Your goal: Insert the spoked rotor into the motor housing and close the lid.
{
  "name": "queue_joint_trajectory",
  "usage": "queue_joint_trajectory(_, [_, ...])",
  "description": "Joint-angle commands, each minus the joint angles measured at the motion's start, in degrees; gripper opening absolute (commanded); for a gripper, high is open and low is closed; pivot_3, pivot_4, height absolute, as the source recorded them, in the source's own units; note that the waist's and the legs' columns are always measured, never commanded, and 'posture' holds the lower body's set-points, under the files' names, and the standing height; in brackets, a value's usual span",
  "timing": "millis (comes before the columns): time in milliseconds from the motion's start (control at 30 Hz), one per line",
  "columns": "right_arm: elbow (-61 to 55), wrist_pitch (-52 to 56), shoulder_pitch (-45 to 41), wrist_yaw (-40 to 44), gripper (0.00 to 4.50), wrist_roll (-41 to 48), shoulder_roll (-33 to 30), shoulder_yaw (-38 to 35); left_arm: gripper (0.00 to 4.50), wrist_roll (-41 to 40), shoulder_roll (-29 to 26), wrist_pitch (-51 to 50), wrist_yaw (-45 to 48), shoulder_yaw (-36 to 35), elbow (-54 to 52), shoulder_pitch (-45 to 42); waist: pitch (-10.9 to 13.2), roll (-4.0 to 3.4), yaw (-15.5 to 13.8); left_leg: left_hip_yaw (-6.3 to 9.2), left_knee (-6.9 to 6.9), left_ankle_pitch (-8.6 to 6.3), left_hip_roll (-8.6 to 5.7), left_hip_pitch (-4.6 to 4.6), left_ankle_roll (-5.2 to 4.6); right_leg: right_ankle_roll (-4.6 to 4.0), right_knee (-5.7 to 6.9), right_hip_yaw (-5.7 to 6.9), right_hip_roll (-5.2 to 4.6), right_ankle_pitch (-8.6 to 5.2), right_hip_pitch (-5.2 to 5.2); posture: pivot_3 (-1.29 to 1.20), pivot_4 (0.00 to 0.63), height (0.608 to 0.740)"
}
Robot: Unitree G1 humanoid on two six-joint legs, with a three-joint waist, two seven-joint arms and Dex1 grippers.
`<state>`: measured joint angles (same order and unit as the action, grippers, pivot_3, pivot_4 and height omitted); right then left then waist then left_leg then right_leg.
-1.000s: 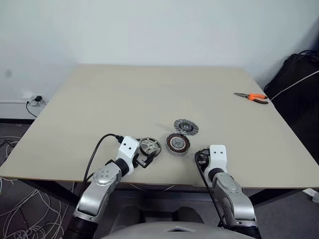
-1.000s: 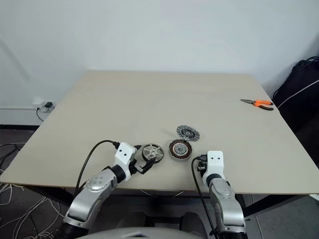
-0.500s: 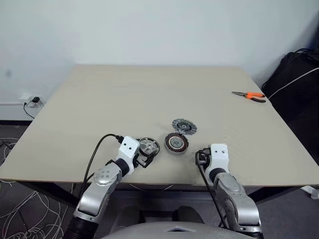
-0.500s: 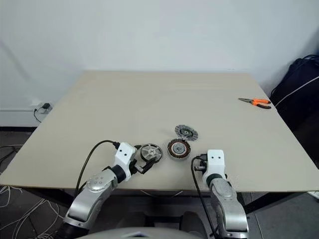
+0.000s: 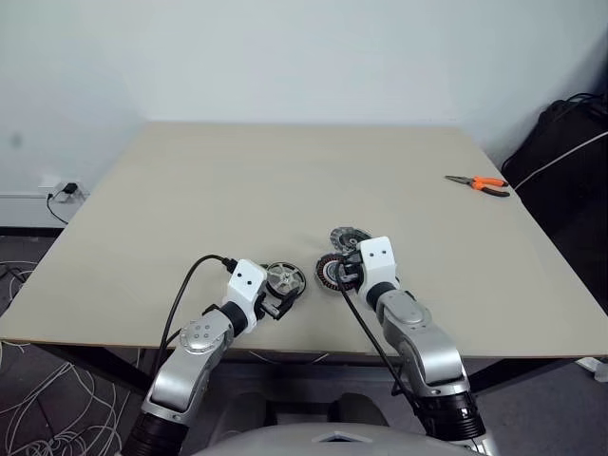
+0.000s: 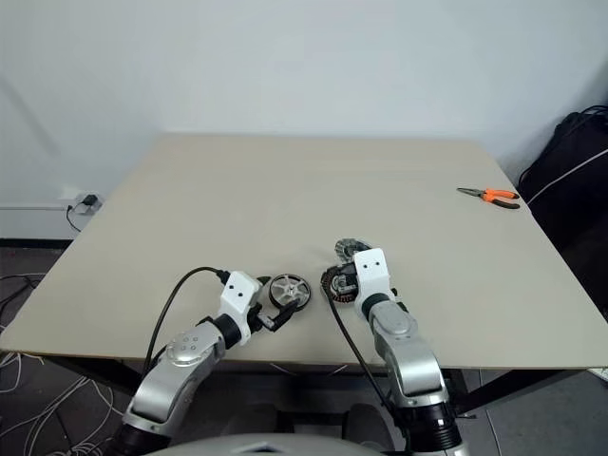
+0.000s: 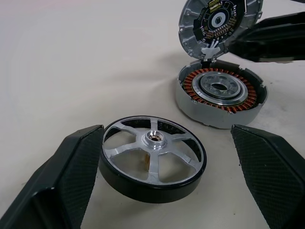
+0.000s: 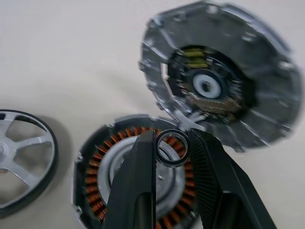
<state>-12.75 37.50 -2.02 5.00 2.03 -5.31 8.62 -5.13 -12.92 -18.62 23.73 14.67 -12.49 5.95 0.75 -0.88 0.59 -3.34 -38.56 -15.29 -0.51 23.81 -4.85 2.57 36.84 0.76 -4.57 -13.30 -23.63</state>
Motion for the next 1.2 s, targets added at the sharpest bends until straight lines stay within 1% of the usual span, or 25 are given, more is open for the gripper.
queue_joint_trajectory(33, [1.3,-1.7,-1.9,0.4,0.67,-0.2,0.4,-0.1,4.50,0.0,0.4,0.9,-0.4,-0.3,-1.4,-0.2,0.0,0.00,0.0,0.00,0.00,0.00,0.00,0.00,0.00,0.00,0.00,0.00,0.00,0.00,0.00,0.00,0.000,0.740])
queue_joint_trajectory(500, [4.1,-2.3,-2.2,2.0,0.67,0.0,1.3,1.0,4.50,0.1,0.7,1.5,-1.3,-0.4,-1.0,-0.5,0.0,-0.01,0.0,0.00,0.00,0.00,0.00,0.00,0.00,-0.01,0.02,-0.02,-0.01,0.01,0.00,0.00,0.000,0.740])
queue_joint_trajectory(1200, [6.1,-2.6,-2.5,2.3,0.67,0.0,1.8,0.4,4.50,0.2,0.7,1.7,-1.5,-0.6,-0.9,-0.8,0.0,-0.01,0.1,0.00,0.00,0.00,0.00,-0.01,0.01,-0.01,0.02,-0.03,-0.01,0.01,-0.01,0.00,0.000,0.740])
